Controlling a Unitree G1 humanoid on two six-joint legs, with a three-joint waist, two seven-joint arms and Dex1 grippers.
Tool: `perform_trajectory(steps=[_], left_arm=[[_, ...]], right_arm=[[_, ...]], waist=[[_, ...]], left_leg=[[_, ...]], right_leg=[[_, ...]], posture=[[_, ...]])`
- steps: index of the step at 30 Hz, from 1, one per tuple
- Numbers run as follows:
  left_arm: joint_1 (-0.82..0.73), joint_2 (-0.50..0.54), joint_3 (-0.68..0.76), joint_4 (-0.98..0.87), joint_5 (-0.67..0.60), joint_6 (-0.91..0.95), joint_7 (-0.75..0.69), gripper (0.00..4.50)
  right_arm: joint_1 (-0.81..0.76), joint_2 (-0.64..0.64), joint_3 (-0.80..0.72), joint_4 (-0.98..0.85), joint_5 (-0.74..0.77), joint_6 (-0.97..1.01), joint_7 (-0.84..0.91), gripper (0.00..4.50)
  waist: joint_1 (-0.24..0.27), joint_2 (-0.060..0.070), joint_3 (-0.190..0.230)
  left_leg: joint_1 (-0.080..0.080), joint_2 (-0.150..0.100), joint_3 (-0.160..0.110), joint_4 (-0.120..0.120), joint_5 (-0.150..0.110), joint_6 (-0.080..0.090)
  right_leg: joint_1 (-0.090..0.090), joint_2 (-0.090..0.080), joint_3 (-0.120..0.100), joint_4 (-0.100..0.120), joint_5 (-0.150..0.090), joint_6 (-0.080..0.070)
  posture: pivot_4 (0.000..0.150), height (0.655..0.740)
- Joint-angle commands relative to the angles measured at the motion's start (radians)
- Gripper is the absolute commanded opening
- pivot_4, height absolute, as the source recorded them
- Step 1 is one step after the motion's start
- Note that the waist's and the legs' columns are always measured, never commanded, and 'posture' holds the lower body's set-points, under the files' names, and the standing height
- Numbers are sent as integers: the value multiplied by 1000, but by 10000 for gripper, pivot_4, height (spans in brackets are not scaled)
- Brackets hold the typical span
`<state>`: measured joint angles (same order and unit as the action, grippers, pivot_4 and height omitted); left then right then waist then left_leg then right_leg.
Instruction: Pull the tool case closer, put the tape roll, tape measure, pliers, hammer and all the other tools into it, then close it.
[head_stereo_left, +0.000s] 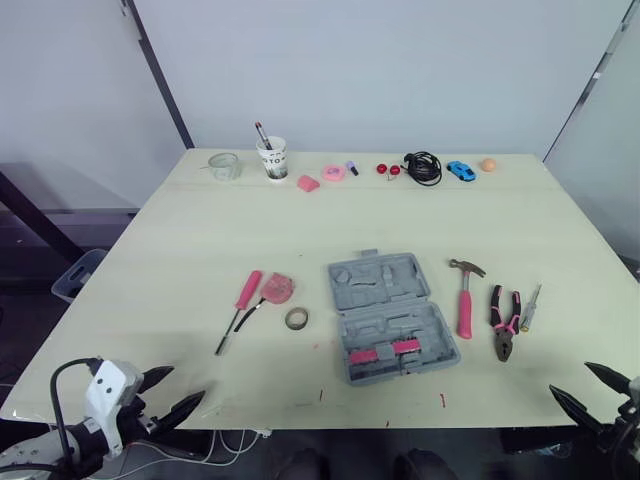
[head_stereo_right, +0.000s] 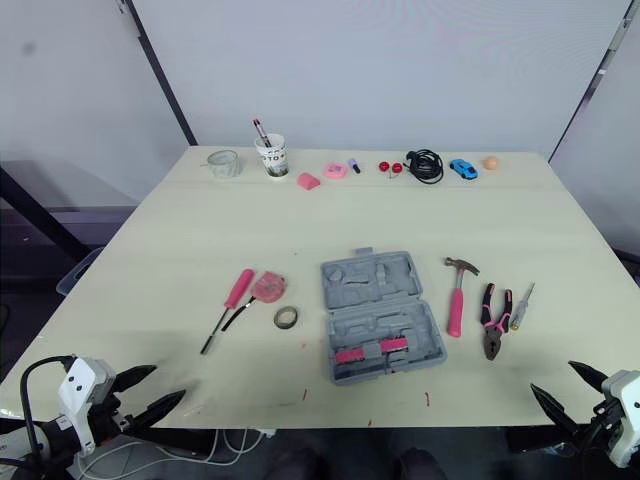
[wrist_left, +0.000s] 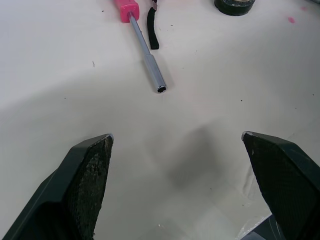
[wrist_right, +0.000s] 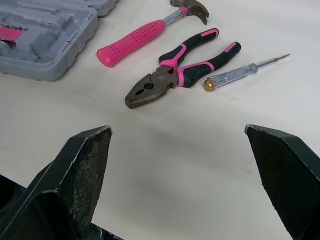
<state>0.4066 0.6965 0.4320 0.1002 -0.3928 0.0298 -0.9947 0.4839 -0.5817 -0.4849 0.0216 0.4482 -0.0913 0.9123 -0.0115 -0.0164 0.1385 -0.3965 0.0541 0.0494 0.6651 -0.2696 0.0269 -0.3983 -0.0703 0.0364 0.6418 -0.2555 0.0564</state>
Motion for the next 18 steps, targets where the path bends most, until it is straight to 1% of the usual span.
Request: perform_trajectory(steps=[1, 14, 18], left_arm=[[-3, -3, 13, -16, -3, -19, 5, 43923], [-19, -23, 2, -22, -1, -24, 13, 43923], [-8, -22, 9, -59, -30, 1, 4, 43923]], right_arm=[[13, 3, -16, -7, 2, -18, 3, 45000], [0, 16, 2, 0, -23, -28, -2, 45000], [-26, 8, 8, -14, -17, -14, -1, 45000]], waist=[[0, 0, 0], [1, 0, 0], [1, 0, 0]], left_leg=[[0, 0, 0, 0, 0, 0], [0, 0, -1, 0, 0, 0], [0, 0, 0, 0, 0, 0]], right_leg=[[0, 0, -1, 0, 0, 0], [0, -3, -9, 0, 0, 0], [0, -3, -10, 0, 0, 0]], posture=[[1500, 7400], [1500, 7400], [1500, 7400]])
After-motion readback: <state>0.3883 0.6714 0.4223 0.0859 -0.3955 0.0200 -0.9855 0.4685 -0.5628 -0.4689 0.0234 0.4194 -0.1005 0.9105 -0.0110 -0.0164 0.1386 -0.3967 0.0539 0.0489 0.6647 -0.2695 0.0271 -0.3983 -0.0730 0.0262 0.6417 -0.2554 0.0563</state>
